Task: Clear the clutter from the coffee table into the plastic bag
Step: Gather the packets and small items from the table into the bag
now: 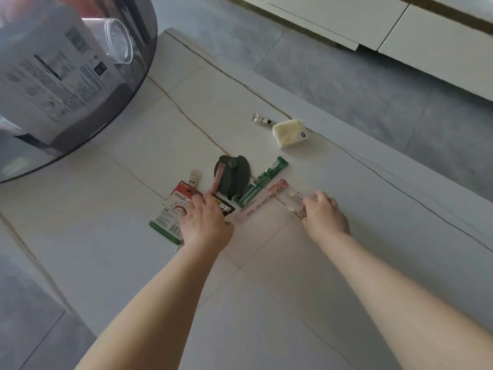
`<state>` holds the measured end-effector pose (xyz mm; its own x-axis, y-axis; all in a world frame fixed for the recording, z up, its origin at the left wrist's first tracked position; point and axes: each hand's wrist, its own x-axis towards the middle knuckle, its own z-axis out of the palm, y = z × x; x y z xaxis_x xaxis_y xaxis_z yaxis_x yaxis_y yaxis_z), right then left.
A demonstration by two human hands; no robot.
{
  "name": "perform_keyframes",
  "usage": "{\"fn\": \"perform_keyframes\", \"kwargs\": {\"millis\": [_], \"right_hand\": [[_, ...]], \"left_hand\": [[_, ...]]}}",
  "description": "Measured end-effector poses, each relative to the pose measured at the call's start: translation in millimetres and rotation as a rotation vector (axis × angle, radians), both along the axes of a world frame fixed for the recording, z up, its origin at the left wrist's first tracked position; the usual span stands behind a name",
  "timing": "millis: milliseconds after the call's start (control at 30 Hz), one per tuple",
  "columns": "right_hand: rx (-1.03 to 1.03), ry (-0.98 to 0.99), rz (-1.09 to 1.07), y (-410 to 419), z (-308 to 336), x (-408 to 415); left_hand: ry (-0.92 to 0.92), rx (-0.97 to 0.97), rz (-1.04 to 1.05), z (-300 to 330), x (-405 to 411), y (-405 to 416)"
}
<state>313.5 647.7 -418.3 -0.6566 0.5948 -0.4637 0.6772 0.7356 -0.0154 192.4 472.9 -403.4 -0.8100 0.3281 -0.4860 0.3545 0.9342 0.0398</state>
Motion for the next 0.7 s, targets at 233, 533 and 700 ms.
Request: {"fn": "perform_keyframes", "kwargs": {"millis": [233,533,700], "right_hand": [[0.134,-0.035,0.136,-13,-6,-7],[-0.001,0.104,0.379,-35,9,-49],[0.044,-0.033,0.562,-50,4,-61]], "left_hand": [[0.046,-0.008,0.008,-17,-8,-11],[-0.003,0.047,0.027,-10,-5,-16],[-0.008,0.155,0.050,-13,-5,-18]]}}
